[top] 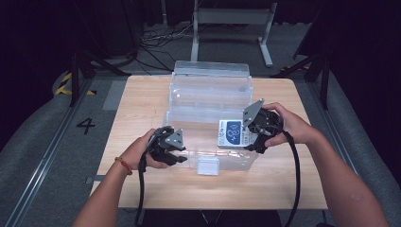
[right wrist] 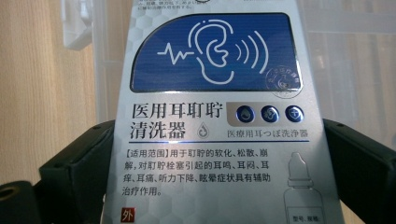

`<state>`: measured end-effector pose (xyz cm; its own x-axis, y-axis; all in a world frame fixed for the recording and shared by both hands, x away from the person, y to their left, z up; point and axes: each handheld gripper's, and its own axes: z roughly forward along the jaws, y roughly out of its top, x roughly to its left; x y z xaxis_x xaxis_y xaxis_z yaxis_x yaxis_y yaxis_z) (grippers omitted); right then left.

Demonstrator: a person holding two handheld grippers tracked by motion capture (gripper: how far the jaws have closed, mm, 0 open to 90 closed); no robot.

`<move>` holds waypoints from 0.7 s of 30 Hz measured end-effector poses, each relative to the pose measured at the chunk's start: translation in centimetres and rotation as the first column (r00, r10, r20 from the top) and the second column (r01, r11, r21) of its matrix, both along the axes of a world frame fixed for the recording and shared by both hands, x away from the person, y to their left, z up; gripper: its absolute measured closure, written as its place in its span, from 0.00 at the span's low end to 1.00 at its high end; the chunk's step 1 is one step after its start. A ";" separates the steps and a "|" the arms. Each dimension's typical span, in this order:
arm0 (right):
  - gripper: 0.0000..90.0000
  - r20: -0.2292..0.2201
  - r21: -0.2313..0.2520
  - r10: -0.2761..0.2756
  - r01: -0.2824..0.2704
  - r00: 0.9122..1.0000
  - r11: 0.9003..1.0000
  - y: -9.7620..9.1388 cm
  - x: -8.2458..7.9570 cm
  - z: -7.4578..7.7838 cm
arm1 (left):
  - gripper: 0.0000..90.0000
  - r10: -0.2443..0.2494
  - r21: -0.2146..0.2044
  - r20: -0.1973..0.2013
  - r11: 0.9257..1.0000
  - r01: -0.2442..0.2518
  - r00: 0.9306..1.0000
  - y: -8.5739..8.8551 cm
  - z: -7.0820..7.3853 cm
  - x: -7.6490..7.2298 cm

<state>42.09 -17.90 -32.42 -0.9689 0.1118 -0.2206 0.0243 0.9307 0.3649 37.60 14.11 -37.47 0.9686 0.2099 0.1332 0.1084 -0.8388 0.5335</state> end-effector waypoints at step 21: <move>0.06 -0.039 -0.053 0.024 -0.026 0.999 0.998 2.1 1.3 -2.9 | 0.29 0.320 -0.166 -0.123 0.927 -0.338 0.939 8.3 -7.1 -7.6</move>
<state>43.42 -15.76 -35.36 -0.9792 0.0763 -0.1881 0.0136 0.9493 0.3142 30.05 22.46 -44.54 0.8471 0.5310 -0.0237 0.4175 -0.6371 0.6479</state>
